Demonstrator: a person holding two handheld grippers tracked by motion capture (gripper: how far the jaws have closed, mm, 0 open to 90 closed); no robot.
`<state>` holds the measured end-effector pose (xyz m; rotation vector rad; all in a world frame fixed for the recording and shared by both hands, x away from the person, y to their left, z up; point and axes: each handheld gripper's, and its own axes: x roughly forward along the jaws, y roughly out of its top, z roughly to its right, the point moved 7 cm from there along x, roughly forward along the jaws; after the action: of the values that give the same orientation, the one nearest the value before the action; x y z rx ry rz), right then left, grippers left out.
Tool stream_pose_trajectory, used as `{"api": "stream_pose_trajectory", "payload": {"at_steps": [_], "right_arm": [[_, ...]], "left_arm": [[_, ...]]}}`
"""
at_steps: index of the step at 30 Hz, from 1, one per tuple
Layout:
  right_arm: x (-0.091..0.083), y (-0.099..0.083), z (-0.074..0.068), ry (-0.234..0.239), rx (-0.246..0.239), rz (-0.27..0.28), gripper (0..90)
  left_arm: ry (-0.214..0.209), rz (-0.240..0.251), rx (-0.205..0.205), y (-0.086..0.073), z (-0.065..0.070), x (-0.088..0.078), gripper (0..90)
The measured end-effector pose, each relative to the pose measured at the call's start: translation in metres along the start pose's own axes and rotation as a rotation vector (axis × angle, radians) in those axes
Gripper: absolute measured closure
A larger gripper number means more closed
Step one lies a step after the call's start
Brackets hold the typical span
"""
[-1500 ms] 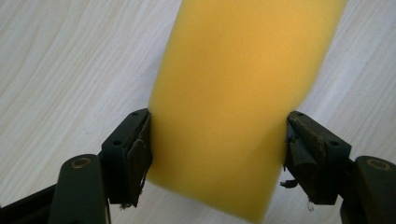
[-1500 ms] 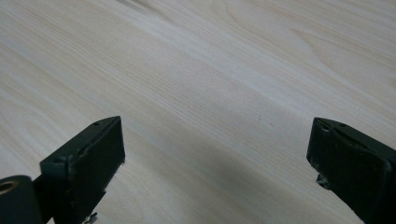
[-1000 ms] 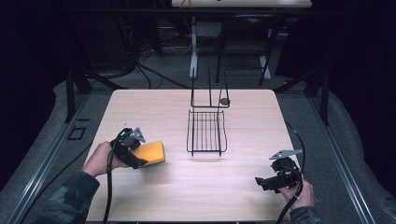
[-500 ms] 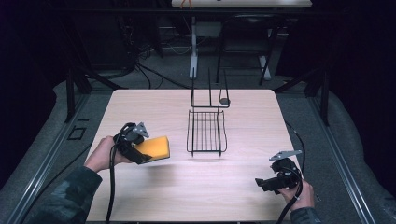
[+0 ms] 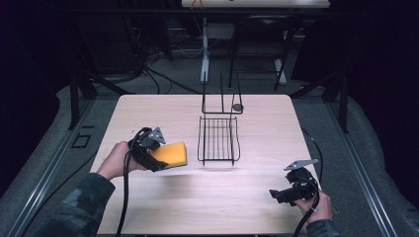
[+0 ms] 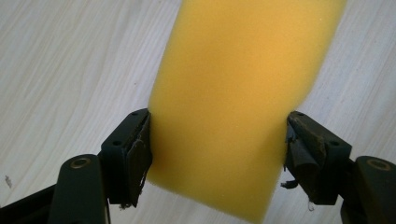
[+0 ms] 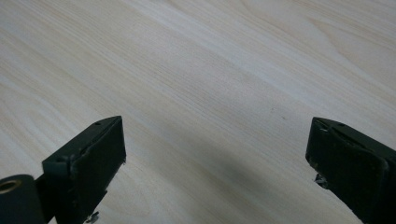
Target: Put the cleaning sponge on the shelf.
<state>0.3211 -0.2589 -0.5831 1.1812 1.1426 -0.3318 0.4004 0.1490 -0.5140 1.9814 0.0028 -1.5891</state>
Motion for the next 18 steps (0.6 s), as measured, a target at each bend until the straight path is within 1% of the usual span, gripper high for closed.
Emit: {"api": "stream_pose_trajectory", "payload": {"at_steps": [2,4,6,8,9,15,17,18], "right_arm": [[0.0,0.001,0.0,0.002,0.006,0.009,4.3],[0.0,0.0,0.0,0.005,0.005,0.005,4.3],[0.001,-0.001,0.001,0.003,0.0,0.001,4.3],[0.001,-0.001,0.0,0.011,0.007,-0.001,4.3],[0.001,-0.001,0.001,0.007,-0.004,0.002,4.3],[0.0,0.0,-0.001,0.01,-0.009,0.004,4.2],[-0.001,0.0,-0.002,0.013,-0.003,0.011,4.2],[-0.001,0.0,-0.002,0.013,-0.01,0.009,4.2]], "left_arm": [[-0.002,0.002,0.006,0.003,0.0,0.0,29.7],[-0.003,0.008,0.005,0.007,0.0,0.001,29.7],[-0.001,0.006,0.013,0.01,0.0,0.001,29.7],[0.001,0.009,0.019,0.014,0.0,0.001,29.7],[0.001,0.009,0.024,0.017,0.001,0.001,29.7],[0.007,0.006,0.045,0.026,0.003,0.003,29.7],[0.006,0.008,0.049,0.03,0.004,0.003,29.6],[0.008,0.009,0.053,0.031,0.004,0.003,29.6]]}}
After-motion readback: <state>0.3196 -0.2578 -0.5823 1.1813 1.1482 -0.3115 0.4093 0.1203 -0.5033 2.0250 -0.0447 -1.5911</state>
